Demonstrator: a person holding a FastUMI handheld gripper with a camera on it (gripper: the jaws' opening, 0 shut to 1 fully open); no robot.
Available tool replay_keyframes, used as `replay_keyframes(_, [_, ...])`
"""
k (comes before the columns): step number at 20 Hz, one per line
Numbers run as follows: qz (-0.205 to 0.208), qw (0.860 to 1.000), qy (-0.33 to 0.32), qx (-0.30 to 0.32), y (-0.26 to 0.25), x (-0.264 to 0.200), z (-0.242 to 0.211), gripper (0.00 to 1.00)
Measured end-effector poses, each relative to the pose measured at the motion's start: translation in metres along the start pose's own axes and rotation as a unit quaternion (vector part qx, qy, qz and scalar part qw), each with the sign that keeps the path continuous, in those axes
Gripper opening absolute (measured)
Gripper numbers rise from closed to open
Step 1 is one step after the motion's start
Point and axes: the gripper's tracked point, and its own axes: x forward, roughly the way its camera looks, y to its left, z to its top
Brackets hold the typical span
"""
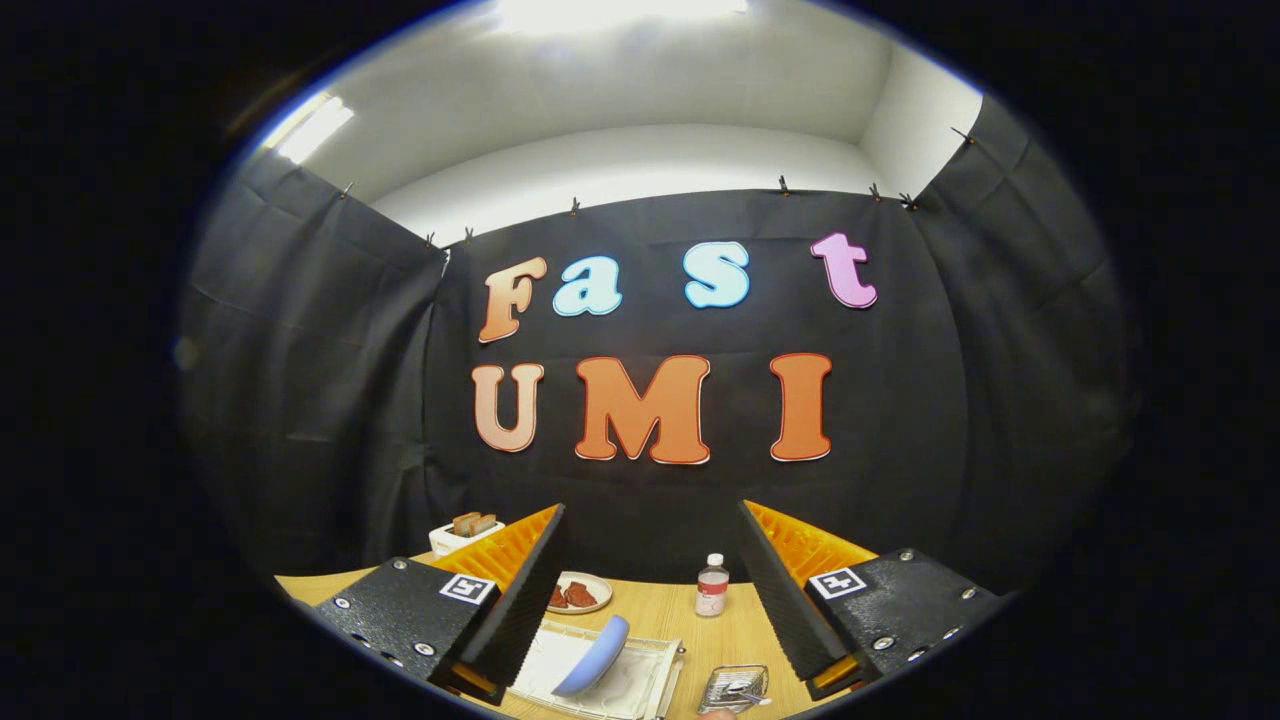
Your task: Take the plate from the dish rack, then take the spoon from the basket and place it into the plate.
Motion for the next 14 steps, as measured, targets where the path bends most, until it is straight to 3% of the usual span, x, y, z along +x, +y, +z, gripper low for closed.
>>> replay_keyframes(7, [0.041, 0.997, 0.069, -0.008, 0.028, 0.027, -0.043, 0.98])
replay_keyframes(14, [0.070, 0.982, 0.173, 0.015, 0.056, 0.066, -0.104, 0.98])
